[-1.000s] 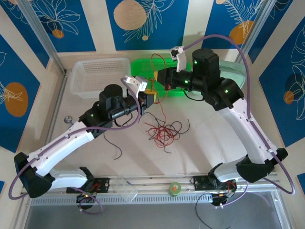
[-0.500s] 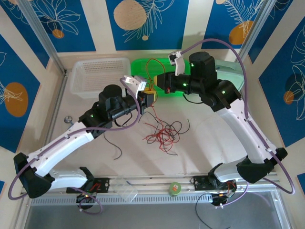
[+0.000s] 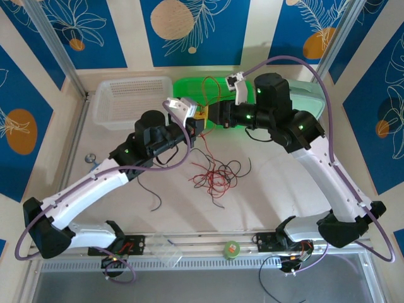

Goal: Untangle the cables

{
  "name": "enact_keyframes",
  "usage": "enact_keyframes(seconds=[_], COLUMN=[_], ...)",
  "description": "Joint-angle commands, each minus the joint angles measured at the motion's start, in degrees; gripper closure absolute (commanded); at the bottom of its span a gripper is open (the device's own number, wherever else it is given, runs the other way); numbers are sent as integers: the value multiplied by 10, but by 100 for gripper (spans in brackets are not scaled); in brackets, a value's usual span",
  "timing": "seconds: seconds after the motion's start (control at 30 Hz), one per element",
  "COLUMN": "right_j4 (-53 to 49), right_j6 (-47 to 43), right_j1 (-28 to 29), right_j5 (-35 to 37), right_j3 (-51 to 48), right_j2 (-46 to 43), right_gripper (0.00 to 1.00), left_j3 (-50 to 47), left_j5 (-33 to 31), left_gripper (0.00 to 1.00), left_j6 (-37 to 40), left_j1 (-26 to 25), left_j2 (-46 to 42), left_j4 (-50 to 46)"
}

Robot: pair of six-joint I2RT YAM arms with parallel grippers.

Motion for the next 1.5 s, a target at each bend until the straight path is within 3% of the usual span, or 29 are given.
enact_keyframes(seconds=[0.0, 0.07, 0.17, 0.33, 0.43, 0.57, 0.77, 0.87, 0.97, 1.27, 1.47], right_j4=[4, 45, 109, 140, 172, 201, 278, 298, 312, 320, 279], right_j6=[-20, -35, -62, -78, -118, -177, -214, -208, -178, -69, -1], right_j1=[3, 3, 3, 14, 44, 61, 64, 68, 68, 62, 39], right_j5=[40, 64, 65, 68, 109, 157, 125, 140, 153, 183, 207], right_j3=[-62, -142, -272, -393, -442, -462, -467, -459, -462, -542, -572], right_j2=[-45, -93, -159, -185, -185, -165, -90, -39, -17, -88, -93], right_gripper=[35, 20, 13, 17, 15, 12, 11, 20, 40, 99, 100], left_j3=[42, 63, 99, 142, 151, 150, 154, 163, 183, 270, 299], left_j5=[-39, -59, -71, -69, -74, -75, -78, -83, -94, -190, -242], left_gripper=[100, 100, 100, 100, 100, 100, 100, 100, 100, 100, 100], left_j6=[-22, -30, -38, -47, -54, -63, -71, -69, -58, 16, 51], left_j1=[-5, -4, -5, -5, -5, -5, -5, -5, -5, -5, -4], left_j2=[-14, -15, -11, -1, 0, -4, -11, -14, -12, 15, 17], left_j4=[-1, -31, -68, -101, -106, -109, -113, -119, -133, -186, -203])
